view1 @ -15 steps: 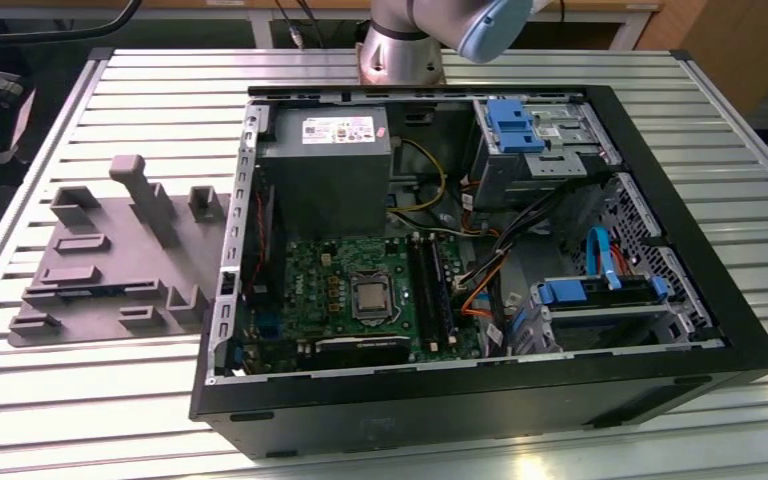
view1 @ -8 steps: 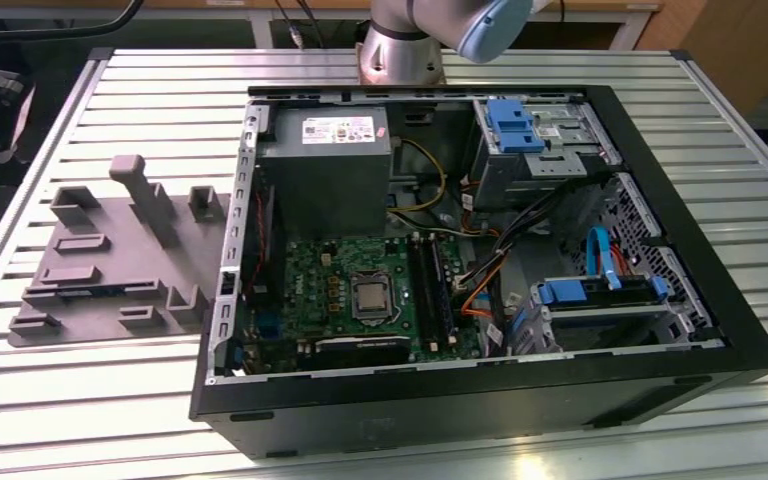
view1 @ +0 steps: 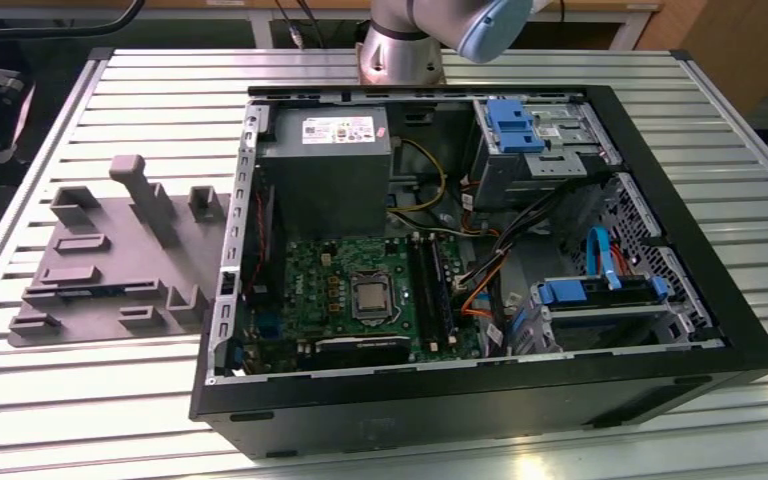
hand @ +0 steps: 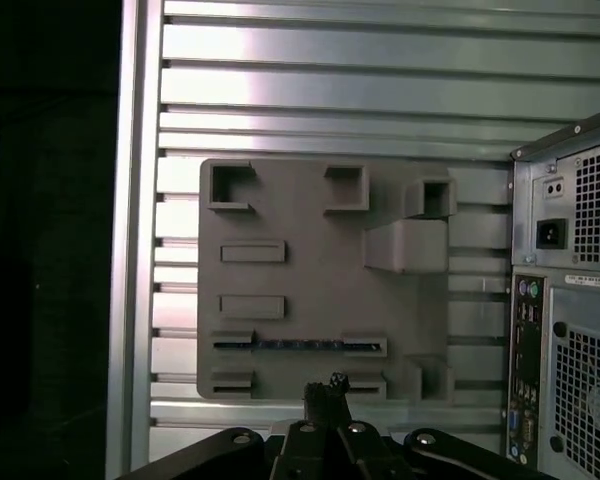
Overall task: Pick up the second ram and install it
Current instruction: 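Pick up the second ram and move it above second insertion slot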
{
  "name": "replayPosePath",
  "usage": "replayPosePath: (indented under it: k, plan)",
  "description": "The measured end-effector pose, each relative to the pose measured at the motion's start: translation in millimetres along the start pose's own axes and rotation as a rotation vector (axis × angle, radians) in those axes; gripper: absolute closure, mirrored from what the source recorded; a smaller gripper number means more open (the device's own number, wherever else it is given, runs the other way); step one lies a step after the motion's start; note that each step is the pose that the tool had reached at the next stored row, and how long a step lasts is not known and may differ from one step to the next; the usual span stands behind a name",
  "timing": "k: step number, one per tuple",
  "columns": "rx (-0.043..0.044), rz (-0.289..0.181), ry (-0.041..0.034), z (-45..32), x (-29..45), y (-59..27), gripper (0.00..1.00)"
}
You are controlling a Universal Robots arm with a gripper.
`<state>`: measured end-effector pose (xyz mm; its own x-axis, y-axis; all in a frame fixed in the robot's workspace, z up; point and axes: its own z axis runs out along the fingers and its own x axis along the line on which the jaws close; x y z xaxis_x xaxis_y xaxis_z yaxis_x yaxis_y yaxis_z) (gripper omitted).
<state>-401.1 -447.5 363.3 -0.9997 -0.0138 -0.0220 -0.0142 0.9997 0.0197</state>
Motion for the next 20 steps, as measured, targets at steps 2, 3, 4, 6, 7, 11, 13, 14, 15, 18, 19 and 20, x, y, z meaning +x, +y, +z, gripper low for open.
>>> replayPosePath:
  k: [2, 3, 4, 6, 7, 11, 13, 14, 15, 18, 19, 20]
  plan:
    - [-0.0002, -0.007, 0.0001, 0.0, 0.1, 0.0, 0.89]
    - [-0.0003, -0.010, 0.0001, 0.0, 0.1, 0.0, 0.89]
    - [-0.0004, -0.014, 0.0002, 0.0, 0.1, 0.0, 0.89]
    - [-0.0005, -0.024, 0.0004, 0.0, 0.1, 0.0, 0.89]
    - [-0.0007, -0.031, 0.0005, 0.0, 0.2, 0.0, 0.89]
    - [-0.0012, -0.057, 0.0011, 0.0, 0.1, 0.0, 0.89]
    - [-0.0015, -0.065, 0.0012, 0.0, 0.2, 0.0, 0.89]
    - [-0.0015, -0.068, 0.0013, 0.0, 0.1, 0.0, 0.89]
    - [-0.0016, -0.072, 0.0014, 0.0, 0.2, 0.0, 0.89]
    - [-0.0017, -0.076, 0.0015, 0.0, 0.1, -0.1, 0.89]
    - [-0.0017, -0.076, 0.0015, 0.0, 0.1, -0.1, 0.89]
    - [-0.0017, -0.077, 0.0015, 0.0, 0.1, 0.0, 0.89]
